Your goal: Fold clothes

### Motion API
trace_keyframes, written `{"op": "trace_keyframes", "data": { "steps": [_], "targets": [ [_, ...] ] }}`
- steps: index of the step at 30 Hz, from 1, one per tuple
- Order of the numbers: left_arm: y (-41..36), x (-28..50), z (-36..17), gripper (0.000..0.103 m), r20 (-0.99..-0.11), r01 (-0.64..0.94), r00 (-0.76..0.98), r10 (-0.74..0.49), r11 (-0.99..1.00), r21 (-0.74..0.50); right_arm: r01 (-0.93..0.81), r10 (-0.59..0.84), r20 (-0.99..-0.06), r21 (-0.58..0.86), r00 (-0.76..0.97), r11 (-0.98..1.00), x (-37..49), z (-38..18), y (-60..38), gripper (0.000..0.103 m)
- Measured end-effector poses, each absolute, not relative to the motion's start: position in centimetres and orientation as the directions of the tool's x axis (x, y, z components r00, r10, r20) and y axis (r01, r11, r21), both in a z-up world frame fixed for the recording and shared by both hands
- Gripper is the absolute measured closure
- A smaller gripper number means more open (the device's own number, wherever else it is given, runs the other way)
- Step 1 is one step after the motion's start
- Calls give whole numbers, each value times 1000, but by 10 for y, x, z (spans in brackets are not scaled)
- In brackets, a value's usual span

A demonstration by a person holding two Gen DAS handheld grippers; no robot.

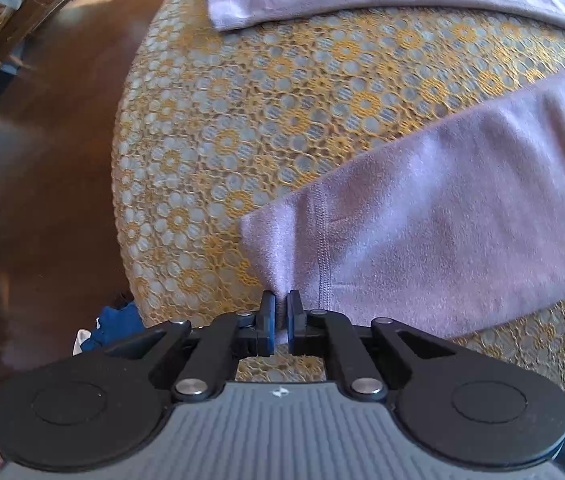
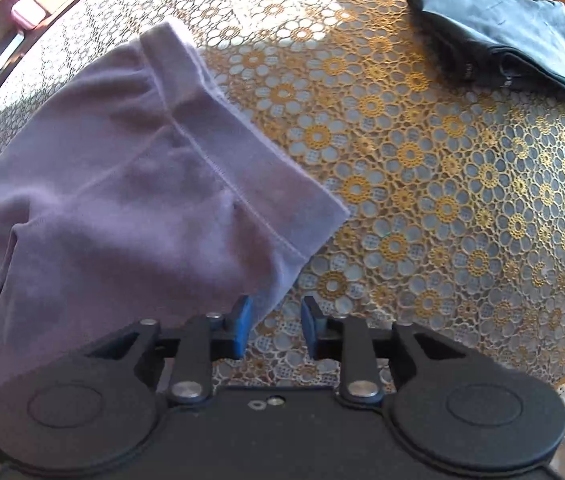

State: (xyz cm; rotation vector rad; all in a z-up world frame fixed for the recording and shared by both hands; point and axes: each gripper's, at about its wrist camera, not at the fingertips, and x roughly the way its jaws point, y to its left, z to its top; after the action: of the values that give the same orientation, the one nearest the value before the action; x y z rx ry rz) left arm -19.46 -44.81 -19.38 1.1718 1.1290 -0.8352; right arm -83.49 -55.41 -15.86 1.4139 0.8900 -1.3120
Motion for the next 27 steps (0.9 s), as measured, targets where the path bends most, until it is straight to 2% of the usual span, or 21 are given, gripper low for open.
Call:
{"op": "trace_keyframes", "data": {
  "steps": [9, 14, 20, 27],
  "targets": [
    [-444, -198, -195, 99, -963, 933, 258, 80, 239, 270, 934, -105, -978, 206, 183, -291, -810, -175, -563, 0],
    [-445, -199, -194, 99, -961, 928, 264, 79, 253, 275, 952, -91, -986, 156, 136, -262, -799, -179, -569, 0],
    [-441, -202, -192, 99, -962, 924, 265, 70, 266, 274, 997, -87, -996, 40, 34, -70, -768, -175, -574, 0],
    [-432, -207, -192, 99, -967, 921, 248, 68, 294, 256, 995, -67, -998, 29, 23, -93, -776, -175, -568, 0]
  ]
}}
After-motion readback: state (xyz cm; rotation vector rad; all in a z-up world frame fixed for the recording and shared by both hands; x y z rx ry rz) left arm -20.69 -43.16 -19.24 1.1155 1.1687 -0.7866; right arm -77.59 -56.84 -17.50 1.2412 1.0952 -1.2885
